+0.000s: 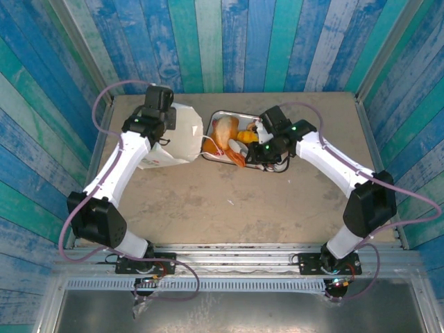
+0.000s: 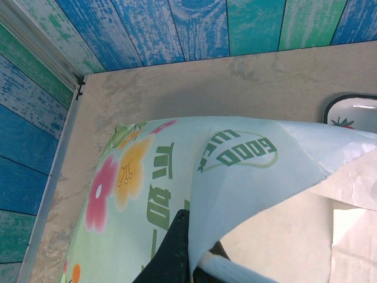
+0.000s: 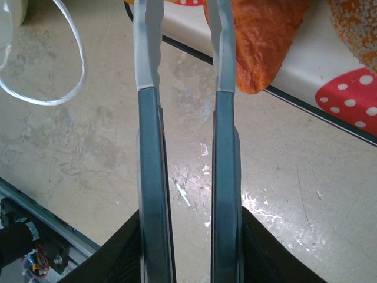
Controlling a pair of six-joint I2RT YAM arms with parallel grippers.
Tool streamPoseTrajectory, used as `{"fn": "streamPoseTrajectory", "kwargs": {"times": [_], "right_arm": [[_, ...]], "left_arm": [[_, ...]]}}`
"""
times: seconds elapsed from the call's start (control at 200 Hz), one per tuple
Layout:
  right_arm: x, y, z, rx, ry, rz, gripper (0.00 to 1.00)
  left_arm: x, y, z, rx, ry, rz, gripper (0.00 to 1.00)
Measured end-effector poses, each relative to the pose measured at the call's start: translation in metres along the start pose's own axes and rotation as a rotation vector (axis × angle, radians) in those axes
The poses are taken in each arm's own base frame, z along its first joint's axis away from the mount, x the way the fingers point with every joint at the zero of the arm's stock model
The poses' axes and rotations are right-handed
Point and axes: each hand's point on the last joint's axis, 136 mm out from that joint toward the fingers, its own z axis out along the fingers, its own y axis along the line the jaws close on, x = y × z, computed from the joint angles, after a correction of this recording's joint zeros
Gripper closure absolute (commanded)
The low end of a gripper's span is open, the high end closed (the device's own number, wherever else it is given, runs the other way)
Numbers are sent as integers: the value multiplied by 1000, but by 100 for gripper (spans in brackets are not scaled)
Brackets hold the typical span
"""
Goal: Take the fake bread out of the paper bag
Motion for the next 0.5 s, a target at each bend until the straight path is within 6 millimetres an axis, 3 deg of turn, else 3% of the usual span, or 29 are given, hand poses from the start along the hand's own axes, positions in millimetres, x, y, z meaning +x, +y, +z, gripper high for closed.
{"fn": "streamPoseTrajectory", "kwargs": {"times": [0.295, 0.501], "right_arm": [[11, 0, -21, -8, -41, 0, 66], [20, -6, -48, 13, -111, 1, 67]], "left_arm": [[-9, 2, -9, 15, -30, 16, 100], [-36, 6, -49, 103, -157, -7, 100]]}}
